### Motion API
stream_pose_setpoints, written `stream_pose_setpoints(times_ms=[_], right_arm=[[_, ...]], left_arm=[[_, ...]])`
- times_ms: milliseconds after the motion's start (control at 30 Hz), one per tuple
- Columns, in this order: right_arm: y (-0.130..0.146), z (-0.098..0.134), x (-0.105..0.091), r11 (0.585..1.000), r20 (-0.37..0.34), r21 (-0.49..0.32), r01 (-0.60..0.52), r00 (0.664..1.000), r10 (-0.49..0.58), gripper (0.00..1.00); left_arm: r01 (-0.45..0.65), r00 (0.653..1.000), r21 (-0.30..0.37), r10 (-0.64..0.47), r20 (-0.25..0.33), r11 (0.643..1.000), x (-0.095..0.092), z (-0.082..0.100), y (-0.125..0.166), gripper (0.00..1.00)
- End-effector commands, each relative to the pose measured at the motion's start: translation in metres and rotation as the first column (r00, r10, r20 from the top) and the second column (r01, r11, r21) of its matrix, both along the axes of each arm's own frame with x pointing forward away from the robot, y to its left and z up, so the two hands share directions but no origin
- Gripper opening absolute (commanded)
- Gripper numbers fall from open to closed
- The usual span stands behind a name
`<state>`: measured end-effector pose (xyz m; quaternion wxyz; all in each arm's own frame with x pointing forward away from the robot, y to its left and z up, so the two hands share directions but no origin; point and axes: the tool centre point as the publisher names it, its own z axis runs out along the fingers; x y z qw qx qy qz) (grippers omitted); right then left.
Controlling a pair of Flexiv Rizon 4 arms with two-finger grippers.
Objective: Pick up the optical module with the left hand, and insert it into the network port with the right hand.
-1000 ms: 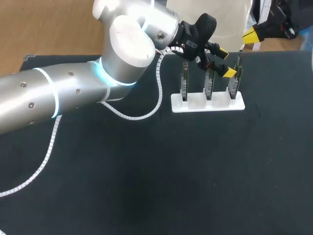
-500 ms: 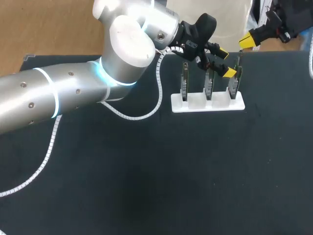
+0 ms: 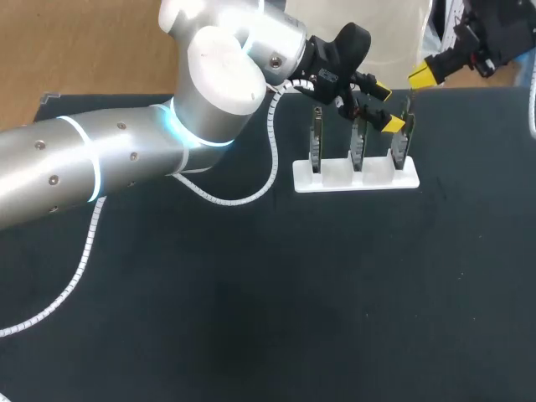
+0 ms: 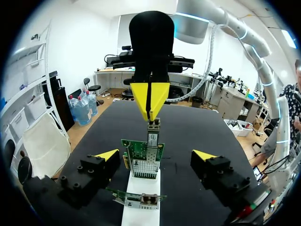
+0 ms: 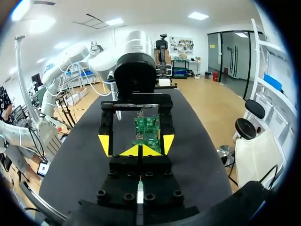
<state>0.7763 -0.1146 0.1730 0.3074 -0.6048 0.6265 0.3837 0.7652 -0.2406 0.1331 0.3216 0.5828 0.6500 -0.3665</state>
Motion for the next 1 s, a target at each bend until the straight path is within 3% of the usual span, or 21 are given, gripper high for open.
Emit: stream_pose_setpoints(times_ms=[33, 1000], right_arm=[[0.0, -0.003, 0.002, 1.0, -0.007, -0.001, 0.001, 1.0, -0.001, 0.0], [-0.001, -0.035, -0.001, 0.999, -0.086, -0.028, 0.015, 0.996, -0.017, 0.0]], left_arm=[[0.002, 1.0, 0.005, -0.002, -0.003, 1.0, 0.002, 0.0, -0.001, 1.0], [0.002, 1.0, 0.005, -0.002, -0.003, 1.0, 0.002, 0.0, -0.001, 1.0]])
